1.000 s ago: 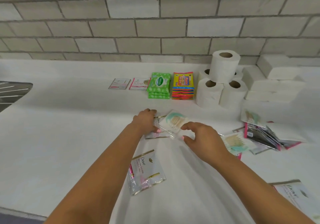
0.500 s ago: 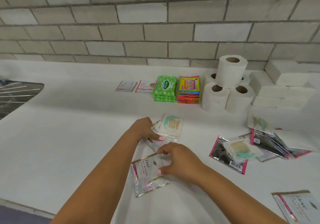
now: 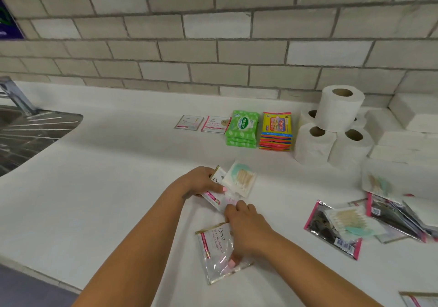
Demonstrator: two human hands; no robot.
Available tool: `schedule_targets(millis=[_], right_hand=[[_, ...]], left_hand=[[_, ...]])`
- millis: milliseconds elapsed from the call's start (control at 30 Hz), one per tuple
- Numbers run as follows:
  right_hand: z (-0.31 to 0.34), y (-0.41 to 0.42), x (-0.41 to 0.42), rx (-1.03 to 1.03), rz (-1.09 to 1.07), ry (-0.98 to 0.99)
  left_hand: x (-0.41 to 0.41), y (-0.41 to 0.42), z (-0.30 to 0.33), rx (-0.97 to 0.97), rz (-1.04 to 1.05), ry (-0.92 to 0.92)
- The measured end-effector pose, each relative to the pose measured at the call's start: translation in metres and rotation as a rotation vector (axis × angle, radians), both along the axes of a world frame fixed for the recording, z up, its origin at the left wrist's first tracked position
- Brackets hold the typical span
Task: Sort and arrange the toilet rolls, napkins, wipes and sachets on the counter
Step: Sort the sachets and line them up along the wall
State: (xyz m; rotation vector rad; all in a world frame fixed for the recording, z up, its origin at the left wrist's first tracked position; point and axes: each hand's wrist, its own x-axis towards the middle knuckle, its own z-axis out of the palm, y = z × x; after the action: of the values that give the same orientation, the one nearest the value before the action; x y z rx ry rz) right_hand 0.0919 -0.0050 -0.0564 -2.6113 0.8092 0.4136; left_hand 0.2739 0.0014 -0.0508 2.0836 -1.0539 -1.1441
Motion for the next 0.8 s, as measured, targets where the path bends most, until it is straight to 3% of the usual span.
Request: schedule_targets(millis=[367,567,700,800], right_hand=[[0.007,-0.019,-0.008,0.337,-0.103,-0.066],[0.027,-0.046,-0.014,0.494,-0.122,-0.131],[0.041,-0.059,-0.010,0.581,-0.172,-0.313],[0.049,-0.064,0.006,0.621,-0.267,-0.516]], left_hand=[[0.018,0.003,0.011,0.045,-0.057,0.000],[0.031,0.018,0.018,0.017,0.084,0.025],[0.045,0.035,0.018,-0.048,0.160,0.010],[0.045,0.043,0.014,-0.164,0.199,0.185]])
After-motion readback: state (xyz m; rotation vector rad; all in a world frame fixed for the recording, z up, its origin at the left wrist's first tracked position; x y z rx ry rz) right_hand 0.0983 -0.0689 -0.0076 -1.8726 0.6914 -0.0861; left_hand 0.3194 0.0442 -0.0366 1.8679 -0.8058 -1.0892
